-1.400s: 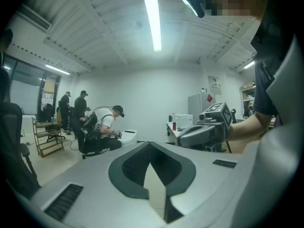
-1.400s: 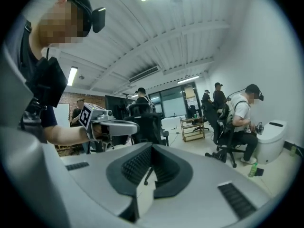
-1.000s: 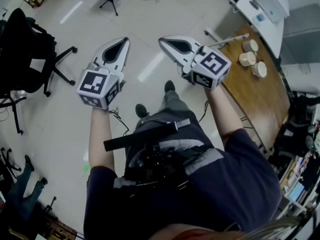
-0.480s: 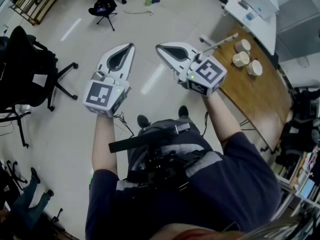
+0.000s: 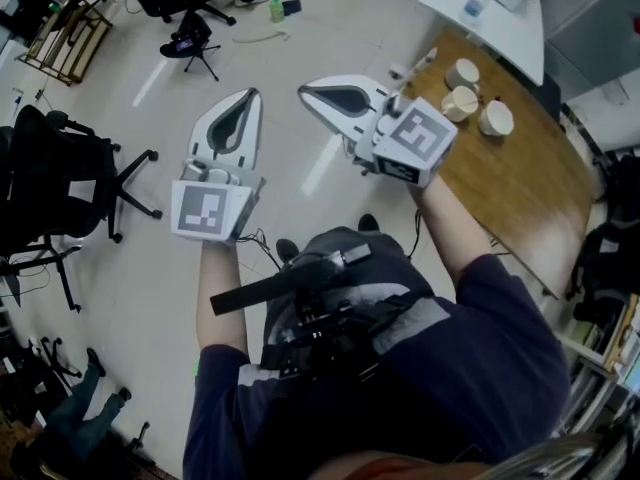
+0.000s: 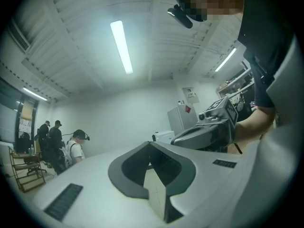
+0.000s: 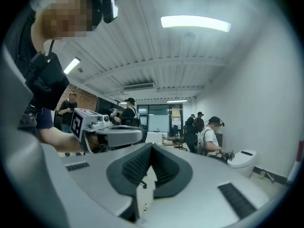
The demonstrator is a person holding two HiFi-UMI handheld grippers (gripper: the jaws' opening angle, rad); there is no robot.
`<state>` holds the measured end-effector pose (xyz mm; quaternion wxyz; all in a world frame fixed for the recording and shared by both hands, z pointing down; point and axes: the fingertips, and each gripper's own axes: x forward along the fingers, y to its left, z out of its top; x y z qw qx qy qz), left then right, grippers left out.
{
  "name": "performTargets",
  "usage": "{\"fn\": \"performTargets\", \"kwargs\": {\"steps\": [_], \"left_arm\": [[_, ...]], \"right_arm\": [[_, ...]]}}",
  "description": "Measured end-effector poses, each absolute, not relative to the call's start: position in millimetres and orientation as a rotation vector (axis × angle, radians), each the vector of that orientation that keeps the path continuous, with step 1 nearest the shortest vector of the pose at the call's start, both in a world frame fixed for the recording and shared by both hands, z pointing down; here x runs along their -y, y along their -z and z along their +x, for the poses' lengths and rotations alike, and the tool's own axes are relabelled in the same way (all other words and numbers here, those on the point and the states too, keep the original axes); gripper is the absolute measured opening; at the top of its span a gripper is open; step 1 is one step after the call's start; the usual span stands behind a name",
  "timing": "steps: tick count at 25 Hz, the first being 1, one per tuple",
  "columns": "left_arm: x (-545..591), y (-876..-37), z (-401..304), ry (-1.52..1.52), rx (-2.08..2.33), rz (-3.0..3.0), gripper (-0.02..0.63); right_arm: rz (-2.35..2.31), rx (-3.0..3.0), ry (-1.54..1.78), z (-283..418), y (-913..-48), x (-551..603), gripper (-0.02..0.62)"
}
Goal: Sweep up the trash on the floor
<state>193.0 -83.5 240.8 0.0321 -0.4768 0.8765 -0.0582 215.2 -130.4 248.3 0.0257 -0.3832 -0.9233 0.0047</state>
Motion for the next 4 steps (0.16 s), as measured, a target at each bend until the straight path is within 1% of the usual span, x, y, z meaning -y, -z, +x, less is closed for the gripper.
{"fn": "performTargets", "kwargs": {"steps": [4], "left_arm": [[92.9,-251.0,197.5,0.207,-2.653,-1.552,0.005]], "right_arm": [[-1.103,2.858,0.05,205.7,-232.7,130.4,0.006]]}}
